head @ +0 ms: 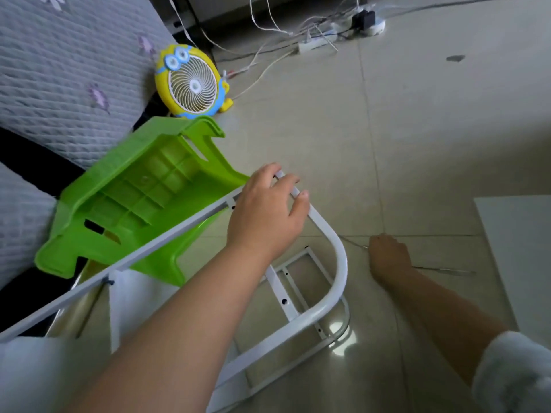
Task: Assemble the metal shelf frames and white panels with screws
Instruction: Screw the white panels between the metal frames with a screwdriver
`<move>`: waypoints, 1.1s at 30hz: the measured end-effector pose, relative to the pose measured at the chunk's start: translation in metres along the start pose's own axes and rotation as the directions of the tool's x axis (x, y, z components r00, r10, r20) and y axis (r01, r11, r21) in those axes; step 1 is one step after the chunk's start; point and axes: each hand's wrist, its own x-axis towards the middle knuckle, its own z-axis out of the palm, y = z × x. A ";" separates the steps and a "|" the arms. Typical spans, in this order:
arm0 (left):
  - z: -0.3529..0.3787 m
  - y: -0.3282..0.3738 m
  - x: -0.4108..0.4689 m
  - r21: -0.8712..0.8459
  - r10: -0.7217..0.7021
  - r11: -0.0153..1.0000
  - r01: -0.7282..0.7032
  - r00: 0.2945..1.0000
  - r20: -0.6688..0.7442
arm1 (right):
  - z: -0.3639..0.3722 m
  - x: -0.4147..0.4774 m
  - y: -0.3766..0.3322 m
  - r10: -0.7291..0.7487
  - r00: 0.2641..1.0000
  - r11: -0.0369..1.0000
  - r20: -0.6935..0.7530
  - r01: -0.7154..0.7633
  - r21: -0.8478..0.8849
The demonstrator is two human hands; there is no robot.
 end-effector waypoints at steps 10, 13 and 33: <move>0.000 0.000 0.001 0.005 -0.011 1.000 0.011 0.999 0.038 | -0.116 -0.021 -0.039 0.110 0.978 0.742 -0.177 0.038 0.669; -0.011 0.000 -0.004 0.097 -0.129 0.986 0.134 0.990 -0.055 | -0.166 -0.047 -0.050 0.057 0.953 0.682 -0.296 0.179 0.709; -0.090 -0.176 -0.156 0.058 -0.382 0.918 0.391 0.916 -0.126 | -0.225 -0.173 -0.248 -0.588 0.660 0.502 -0.468 0.751 0.429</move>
